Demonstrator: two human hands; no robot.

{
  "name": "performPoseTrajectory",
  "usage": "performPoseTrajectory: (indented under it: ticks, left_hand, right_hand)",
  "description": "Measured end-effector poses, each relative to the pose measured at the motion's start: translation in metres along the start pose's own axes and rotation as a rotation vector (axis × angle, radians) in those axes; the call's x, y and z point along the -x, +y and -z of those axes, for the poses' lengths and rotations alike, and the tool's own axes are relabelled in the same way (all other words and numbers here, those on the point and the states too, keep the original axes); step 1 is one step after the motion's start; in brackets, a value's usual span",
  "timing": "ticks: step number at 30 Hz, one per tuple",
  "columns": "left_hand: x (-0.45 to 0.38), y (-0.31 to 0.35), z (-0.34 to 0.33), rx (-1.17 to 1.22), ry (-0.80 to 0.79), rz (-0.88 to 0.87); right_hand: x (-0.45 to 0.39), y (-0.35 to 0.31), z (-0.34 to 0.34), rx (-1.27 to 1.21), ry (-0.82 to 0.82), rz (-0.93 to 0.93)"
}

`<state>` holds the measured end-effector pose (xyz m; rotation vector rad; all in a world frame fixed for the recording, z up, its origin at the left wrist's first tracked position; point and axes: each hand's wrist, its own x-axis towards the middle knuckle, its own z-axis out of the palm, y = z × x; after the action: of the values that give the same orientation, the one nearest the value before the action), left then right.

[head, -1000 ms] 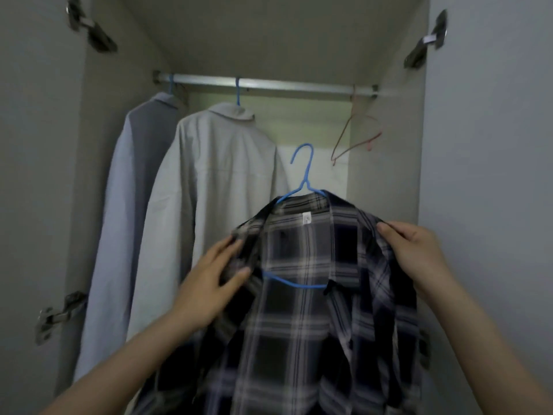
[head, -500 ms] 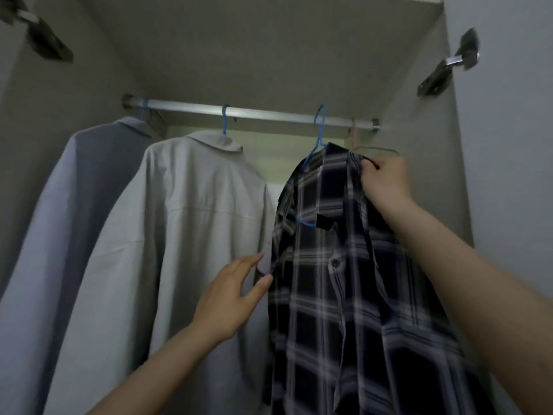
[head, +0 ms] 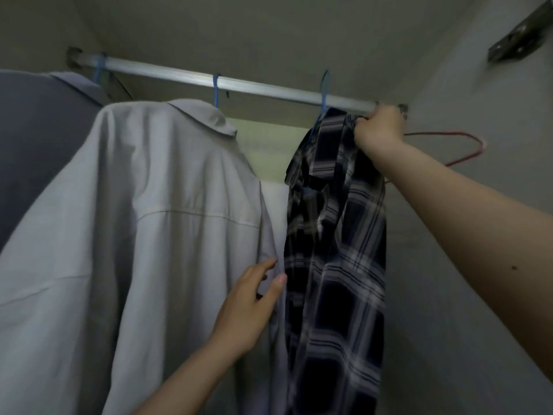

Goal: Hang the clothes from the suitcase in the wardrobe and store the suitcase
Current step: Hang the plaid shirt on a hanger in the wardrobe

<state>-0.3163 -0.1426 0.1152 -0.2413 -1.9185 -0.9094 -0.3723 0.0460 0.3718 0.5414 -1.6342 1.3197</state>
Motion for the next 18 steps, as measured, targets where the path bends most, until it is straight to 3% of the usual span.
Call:
performPoseTrajectory:
  ticks: [7,11,18]
  left_hand:
    - [0.010,-0.007,-0.018,0.035,-0.042,0.057]
    - [0.020,0.010,-0.021,0.028,-0.053,0.057]
    - [0.049,0.071,0.008,-0.021,0.092,0.000]
  right_hand:
    - [0.012,0.013,0.009,0.081,-0.142,-0.019]
    - [0.026,0.017,0.027,0.006,-0.179,-0.014]
    - [0.059,0.007,0.072,-0.085,-0.218,-0.054]
